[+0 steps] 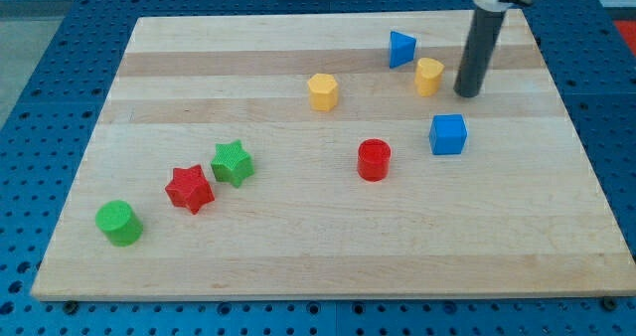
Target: Place the yellow heart in between yellow hexagon and blue triangle
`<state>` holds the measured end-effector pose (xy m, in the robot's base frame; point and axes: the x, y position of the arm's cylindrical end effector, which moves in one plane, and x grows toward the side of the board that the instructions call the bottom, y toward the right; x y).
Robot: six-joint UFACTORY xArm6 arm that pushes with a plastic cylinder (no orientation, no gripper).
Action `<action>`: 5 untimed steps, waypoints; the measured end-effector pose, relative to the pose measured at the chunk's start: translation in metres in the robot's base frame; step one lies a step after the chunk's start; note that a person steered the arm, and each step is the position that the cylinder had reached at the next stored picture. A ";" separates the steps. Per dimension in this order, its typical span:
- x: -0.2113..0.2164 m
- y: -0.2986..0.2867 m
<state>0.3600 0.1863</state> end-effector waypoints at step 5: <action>-0.039 -0.067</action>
<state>0.3211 0.1195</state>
